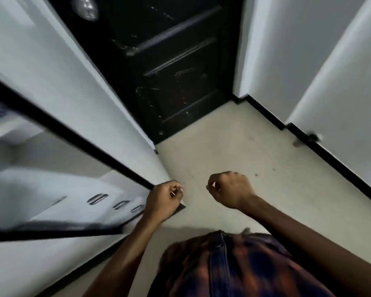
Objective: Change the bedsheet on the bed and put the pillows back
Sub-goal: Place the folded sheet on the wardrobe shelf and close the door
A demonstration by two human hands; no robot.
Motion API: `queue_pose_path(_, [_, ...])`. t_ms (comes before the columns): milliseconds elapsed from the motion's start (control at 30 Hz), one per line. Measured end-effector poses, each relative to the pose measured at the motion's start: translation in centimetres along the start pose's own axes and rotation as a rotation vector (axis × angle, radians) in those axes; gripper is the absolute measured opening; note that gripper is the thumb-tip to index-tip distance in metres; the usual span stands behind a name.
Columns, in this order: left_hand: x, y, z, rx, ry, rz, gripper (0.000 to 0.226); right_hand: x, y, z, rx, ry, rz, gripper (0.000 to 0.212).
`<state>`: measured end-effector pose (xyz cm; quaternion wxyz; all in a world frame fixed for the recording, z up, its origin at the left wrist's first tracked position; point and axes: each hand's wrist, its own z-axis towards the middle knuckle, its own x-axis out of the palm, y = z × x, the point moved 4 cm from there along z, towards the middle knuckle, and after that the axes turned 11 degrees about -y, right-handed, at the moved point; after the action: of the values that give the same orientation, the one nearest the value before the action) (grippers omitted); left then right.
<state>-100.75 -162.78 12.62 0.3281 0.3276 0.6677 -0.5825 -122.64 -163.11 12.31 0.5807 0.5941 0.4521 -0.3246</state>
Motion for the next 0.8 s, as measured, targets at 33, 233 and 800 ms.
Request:
queue_pose_path(33, [1.9,-1.6,0.3,0.003,0.038,0.003,0.006,0.0,-2.9,-0.5,0.083,0.004,0.034,0.025])
queue_pose_path(233, [17.3,-14.4,1.8,0.096,0.431,0.08,0.006,-0.6,-23.6,-9.8,0.77,-0.044,0.349,0.018])
queue_pose_path(800, [55.0,-49.1,-15.0,0.95,1.278,0.595,0.019,3.0,-41.9,-51.2,2.136,-0.648,0.927,0.016])
